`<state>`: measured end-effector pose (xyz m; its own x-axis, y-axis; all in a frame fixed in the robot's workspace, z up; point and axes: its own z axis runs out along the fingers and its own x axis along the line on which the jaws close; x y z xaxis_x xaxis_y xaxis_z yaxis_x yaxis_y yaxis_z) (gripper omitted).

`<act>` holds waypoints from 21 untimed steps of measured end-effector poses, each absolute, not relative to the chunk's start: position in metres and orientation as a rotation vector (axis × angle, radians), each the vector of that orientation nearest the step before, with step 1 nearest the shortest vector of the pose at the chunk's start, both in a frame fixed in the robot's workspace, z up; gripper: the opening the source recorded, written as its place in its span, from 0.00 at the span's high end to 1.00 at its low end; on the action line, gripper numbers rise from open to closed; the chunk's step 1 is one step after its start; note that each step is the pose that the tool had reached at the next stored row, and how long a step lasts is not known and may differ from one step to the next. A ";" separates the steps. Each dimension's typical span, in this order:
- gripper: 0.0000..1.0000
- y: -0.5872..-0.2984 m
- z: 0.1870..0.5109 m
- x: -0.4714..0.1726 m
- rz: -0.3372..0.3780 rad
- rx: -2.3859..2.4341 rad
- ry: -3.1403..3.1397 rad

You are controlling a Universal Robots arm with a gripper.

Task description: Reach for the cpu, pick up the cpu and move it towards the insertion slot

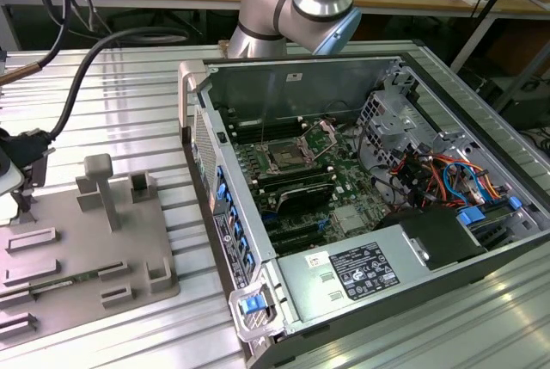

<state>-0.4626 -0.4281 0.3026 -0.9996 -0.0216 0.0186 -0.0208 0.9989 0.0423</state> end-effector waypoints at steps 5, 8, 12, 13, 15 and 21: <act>0.45 -0.428 0.307 -0.463 -0.066 0.033 -3.122; 0.45 -0.428 0.308 -0.463 -0.066 0.033 -3.122; 0.45 -0.428 0.310 -0.463 -0.066 0.033 -3.122; 0.45 -0.428 0.311 -0.463 -0.066 0.033 -3.122; 0.45 -0.428 0.312 -0.463 -0.066 0.033 -3.122; 0.45 -0.428 0.319 -0.463 -0.066 0.033 -3.122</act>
<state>-0.4626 -0.4281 0.3189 -0.9996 -0.0216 0.0186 -0.0208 0.9989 0.0423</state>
